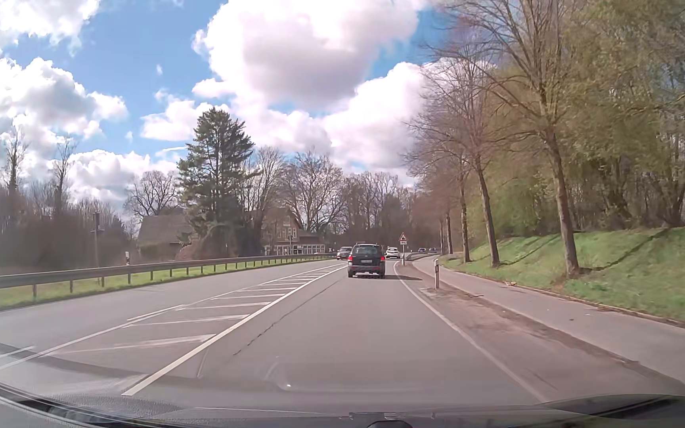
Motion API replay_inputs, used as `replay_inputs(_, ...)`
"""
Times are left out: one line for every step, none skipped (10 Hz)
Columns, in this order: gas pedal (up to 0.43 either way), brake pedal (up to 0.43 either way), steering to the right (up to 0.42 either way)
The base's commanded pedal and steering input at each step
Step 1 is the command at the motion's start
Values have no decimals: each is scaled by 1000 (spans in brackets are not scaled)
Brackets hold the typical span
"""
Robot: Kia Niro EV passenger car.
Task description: Follow the waypoints while adhering to traffic rules and regulations
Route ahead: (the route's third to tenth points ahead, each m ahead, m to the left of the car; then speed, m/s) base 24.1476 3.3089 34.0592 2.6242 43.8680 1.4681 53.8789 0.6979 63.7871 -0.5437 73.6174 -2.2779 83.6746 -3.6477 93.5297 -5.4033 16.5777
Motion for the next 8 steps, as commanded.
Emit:
replay_inputs(157, 0, 5)
replay_inputs(157, 0, 6)
replay_inputs(150, 0, 7)
replay_inputs(118, 0, 7)
replay_inputs(110, 0, 7)
replay_inputs(110, 0, 7)
replay_inputs(110, 0, 7)
replay_inputs(110, 0, 7)
